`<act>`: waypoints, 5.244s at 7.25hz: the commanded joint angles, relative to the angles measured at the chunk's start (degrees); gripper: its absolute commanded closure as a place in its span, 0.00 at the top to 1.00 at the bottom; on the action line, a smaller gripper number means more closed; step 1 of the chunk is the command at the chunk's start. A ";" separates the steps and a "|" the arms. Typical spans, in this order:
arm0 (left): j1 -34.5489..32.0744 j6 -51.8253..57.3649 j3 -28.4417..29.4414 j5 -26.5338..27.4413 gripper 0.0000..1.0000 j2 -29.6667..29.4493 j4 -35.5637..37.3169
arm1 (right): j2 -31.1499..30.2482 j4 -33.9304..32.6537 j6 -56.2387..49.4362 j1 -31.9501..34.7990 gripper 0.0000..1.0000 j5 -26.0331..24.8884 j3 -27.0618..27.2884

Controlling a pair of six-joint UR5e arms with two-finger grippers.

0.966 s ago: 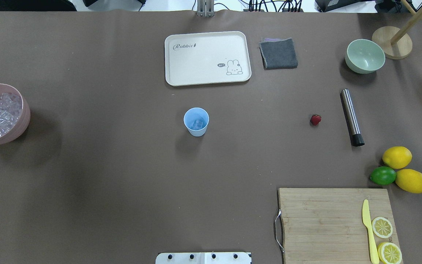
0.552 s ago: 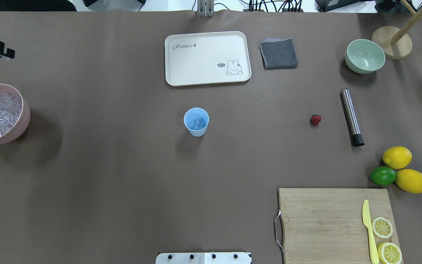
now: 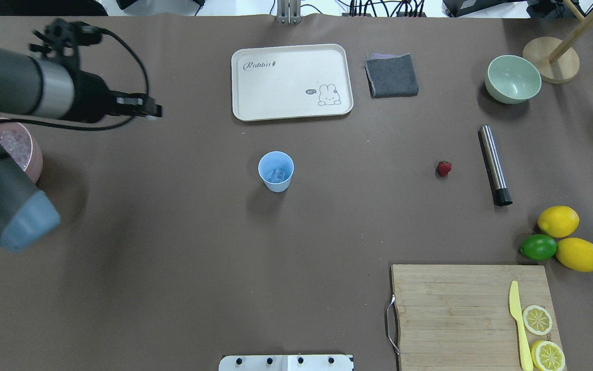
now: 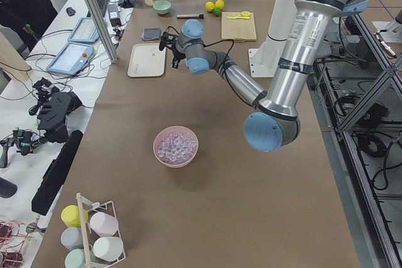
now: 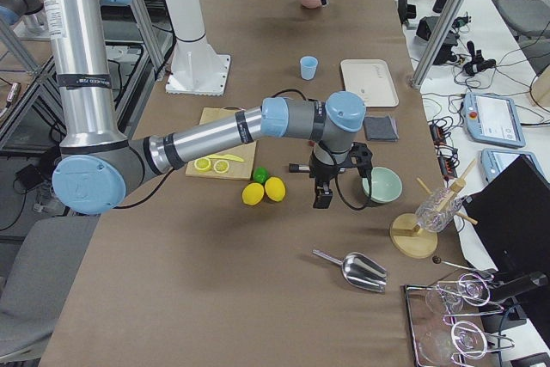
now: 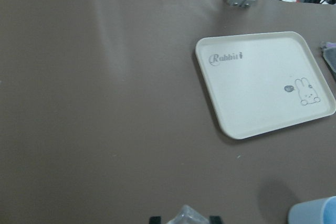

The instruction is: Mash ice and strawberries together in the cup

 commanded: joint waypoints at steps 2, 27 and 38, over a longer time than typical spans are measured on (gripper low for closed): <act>15.60 -5.27 2.86 17.12 0.00 -5.70 -0.23 | -0.42 -0.13 0.00 0.18 1.00 0.00 -0.22; -16.61 12.63 4.28 -6.30 0.98 -0.37 8.91 | 5.37 44.92 12.11 -11.10 1.00 1.24 -11.21; -19.10 14.24 4.19 -8.34 0.98 1.67 8.82 | 9.16 49.88 43.25 -39.10 1.00 -12.74 -12.96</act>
